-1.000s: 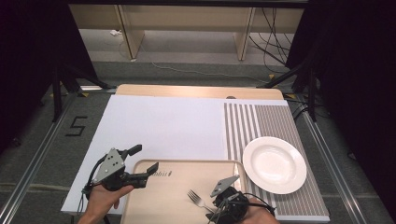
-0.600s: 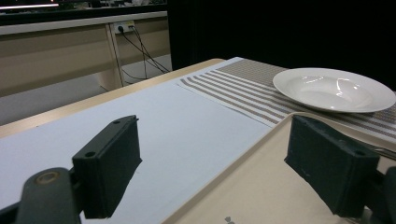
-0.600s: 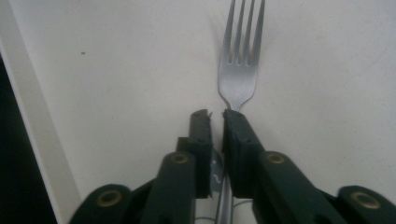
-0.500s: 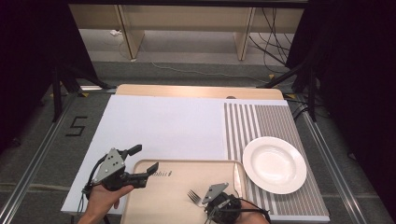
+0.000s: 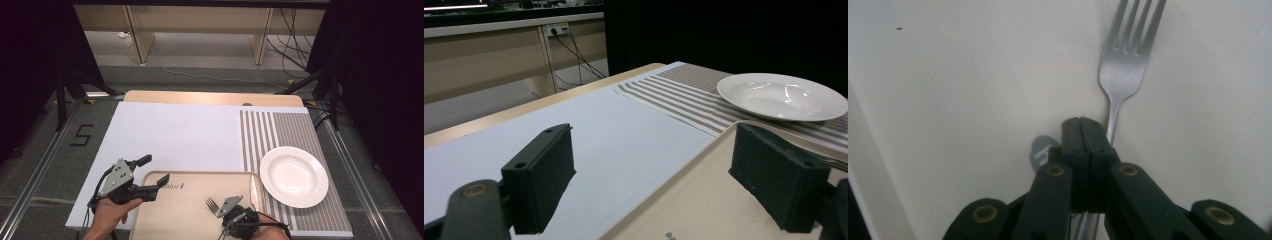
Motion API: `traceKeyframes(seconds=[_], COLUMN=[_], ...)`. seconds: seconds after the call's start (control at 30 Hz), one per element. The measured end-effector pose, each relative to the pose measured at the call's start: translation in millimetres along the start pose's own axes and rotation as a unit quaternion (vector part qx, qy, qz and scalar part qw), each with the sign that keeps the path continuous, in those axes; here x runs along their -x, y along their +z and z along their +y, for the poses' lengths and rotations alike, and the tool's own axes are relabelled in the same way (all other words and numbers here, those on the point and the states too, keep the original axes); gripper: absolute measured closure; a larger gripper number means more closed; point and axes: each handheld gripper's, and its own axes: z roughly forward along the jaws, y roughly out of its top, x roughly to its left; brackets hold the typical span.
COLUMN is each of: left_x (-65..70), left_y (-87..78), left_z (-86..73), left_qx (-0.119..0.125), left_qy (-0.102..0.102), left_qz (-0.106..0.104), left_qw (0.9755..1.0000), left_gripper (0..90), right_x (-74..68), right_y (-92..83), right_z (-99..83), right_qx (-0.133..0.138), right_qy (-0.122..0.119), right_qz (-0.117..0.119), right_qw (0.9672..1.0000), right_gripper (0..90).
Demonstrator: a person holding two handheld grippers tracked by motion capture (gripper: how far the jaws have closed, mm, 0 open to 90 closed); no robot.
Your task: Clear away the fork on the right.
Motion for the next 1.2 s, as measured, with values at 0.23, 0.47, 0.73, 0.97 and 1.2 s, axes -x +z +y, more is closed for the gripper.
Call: traceKeyframes(seconds=[0.23, 0.47, 0.73, 0.97, 1.2], left_x=[0.1, 0.3, 0.3, 0.3, 0.1], left_y=[-0.3, -0.3, -0.3, -0.4, -0.4], left_z=[0.1, 0.2, 0.2, 0.3, 0.2], left_qx=[0.001, 0.0, 0.0, 0.0, 0.001], left_qy=[0.0, 0.0, 0.0, 0.0, 0.0], left_qz=[0.0, -0.001, 0.0, 0.0, 0.001], left_qw=[1.0, 1.0, 1.0, 1.0, 1.0], left_gripper=[16.9, 16.9, 16.9, 16.9, 16.9], right_x=[12.2, 23.1, 33.3, 39.6, 42.2], right_y=[-3.4, -7.5, -11.4, -14.5, -16.0], right_z=[-6.2, -12.3, -19.7, -24.5, -26.7], right_qx=[-0.005, -0.012, -0.014, -0.011, -0.014], right_qy=[0.016, 0.036, 0.051, 0.059, 0.065], right_qz=[-0.011, -0.019, -0.029, -0.03, -0.028], right_qw=[0.9998, 0.9991, 0.9982, 0.9977, 0.9974], right_gripper=[90.0, 90.0, 90.0, 90.0, 90.0])
